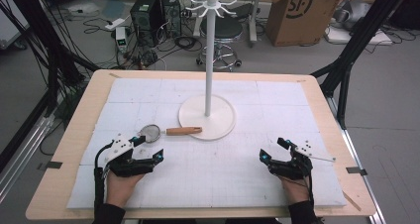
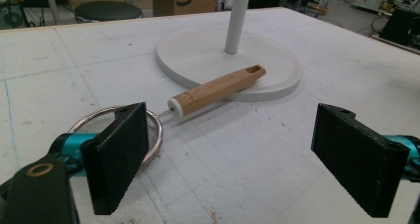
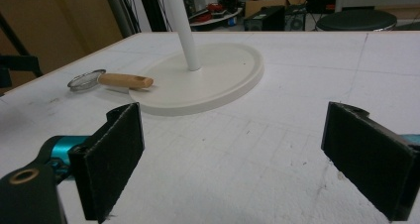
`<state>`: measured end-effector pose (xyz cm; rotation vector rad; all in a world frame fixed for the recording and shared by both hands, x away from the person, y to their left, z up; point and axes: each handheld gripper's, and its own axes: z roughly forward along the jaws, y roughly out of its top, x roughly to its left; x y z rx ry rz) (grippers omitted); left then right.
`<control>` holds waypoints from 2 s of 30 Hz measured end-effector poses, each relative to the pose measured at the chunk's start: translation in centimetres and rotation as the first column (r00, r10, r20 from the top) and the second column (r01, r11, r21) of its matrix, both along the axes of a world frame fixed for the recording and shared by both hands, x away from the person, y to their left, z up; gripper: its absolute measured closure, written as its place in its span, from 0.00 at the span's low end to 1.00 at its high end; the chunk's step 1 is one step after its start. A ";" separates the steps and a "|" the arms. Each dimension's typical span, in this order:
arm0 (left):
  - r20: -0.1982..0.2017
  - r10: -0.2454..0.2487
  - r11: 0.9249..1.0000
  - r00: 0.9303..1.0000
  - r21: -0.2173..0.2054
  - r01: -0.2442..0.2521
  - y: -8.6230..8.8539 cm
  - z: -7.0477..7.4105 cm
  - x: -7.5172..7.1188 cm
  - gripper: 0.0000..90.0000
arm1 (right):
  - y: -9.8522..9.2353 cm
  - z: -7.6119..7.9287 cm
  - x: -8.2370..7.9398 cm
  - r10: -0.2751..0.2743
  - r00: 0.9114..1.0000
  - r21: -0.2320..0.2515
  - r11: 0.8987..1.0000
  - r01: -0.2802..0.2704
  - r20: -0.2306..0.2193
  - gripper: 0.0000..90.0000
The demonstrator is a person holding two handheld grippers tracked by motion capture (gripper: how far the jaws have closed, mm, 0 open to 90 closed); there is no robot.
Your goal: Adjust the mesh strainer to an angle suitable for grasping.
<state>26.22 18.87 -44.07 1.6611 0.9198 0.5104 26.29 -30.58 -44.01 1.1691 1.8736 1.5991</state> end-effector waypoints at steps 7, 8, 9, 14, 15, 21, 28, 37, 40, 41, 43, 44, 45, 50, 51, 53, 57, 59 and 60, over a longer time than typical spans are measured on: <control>0.000 0.001 1.000 1.000 -0.006 -0.001 0.1 0.1 0.2 0.17 | -0.1 0.0 0.0 0.005 1.000 0.003 1.000 -0.005 0.003 0.10; 0.000 0.001 1.000 1.000 -0.010 -0.001 0.1 0.1 0.3 0.17 | 0.0 0.0 -0.1 0.006 1.000 0.005 1.000 -0.006 0.001 0.10; 0.002 0.001 1.000 1.000 -0.012 -0.001 0.1 0.1 0.3 0.17 | 0.0 0.0 0.0 0.006 1.000 0.004 1.000 -0.006 0.001 0.10; -0.020 0.021 1.000 1.000 -0.014 -0.022 0.3 0.5 0.8 0.23 | 0.0 0.0 0.0 0.007 1.000 -0.001 1.000 -0.007 0.004 0.10; -0.024 0.022 1.000 0.999 -0.018 -0.022 0.3 0.6 0.9 0.25 | 0.1 0.0 -0.1 0.006 1.000 -0.002 1.000 -0.006 0.002 0.10; -0.069 0.025 0.999 0.997 -0.025 -0.027 0.4 0.5 1.4 0.37 | 0.2 0.0 0.0 0.006 1.000 -0.009 1.000 -0.006 0.000 0.10; -0.112 0.051 0.998 0.992 -0.031 -0.055 0.5 1.0 1.7 0.61 | 0.0 0.1 -0.2 -0.001 1.000 -0.001 1.000 0.001 0.009 0.10; -0.130 0.033 0.999 0.991 -0.035 -0.038 0.5 1.3 2.4 0.97 | 0.0 0.2 -0.3 0.013 1.000 0.008 1.000 -0.013 0.028 0.10; -0.133 0.018 0.999 0.991 -0.038 -0.023 0.6 1.4 2.6 1.00 | 0.0 0.2 -0.3 0.014 1.000 0.009 1.000 -0.015 0.023 0.10; -0.140 0.004 0.999 0.990 -0.039 -0.009 0.5 1.5 2.8 1.00 | 0.0 0.2 -0.3 0.014 1.000 0.011 1.000 -0.014 0.019 0.10; -0.141 -0.005 0.999 0.990 -0.041 -0.001 0.5 1.7 2.9 1.00 | 0.0 0.2 -0.3 0.015 1.000 0.009 1.000 -0.015 0.022 0.10; -0.138 -0.011 0.999 0.990 -0.038 0.006 0.2 2.0 3.2 1.00 | 0.0 0.2 -0.3 0.015 1.000 0.010 1.000 -0.015 0.022 0.10; -0.138 -0.011 0.999 0.990 -0.038 0.006 0.2 2.0 3.2 1.00 | 0.0 0.2 -0.3 0.012 1.000 0.008 1.000 -0.012 0.020 0.10; -0.185 -0.012 0.999 0.983 -0.040 0.005 -0.4 1.8 4.6 1.00 | 0.0 0.2 -0.3 0.011 1.000 0.007 1.000 -0.011 0.017 0.10; -0.185 -0.012 0.999 0.983 -0.040 0.005 -0.4 1.8 4.6 1.00 | 0.0 0.2 -0.3 0.010 1.000 0.008 1.000 -0.010 0.015 0.10; -0.208 -0.008 0.999 0.978 -0.044 -0.001 -0.3 1.7 5.3 1.00 | 0.0 0.1 -0.3 0.010 1.000 0.010 1.000 -0.011 0.014 0.10; -0.275 -0.009 0.996 0.961 -0.091 -0.017 -0.2 1.8 7.2 1.00 | -0.1 0.1 -0.2 0.009 1.000 0.012 1.000 -0.009 0.012 0.10; -0.288 0.003 0.998 0.958 -0.066 -0.023 -0.3 1.8 7.4 1.00 | -0.1 0.1 -0.2 0.008 1.000 0.012 1.000 -0.008 0.009 0.10; -0.290 0.002 0.998 0.957 -0.055 -0.018 -0.6 2.0 7.9 1.00 | -0.1 0.1 -0.2 0.010 1.000 0.012 1.000 -0.010 0.009 0.10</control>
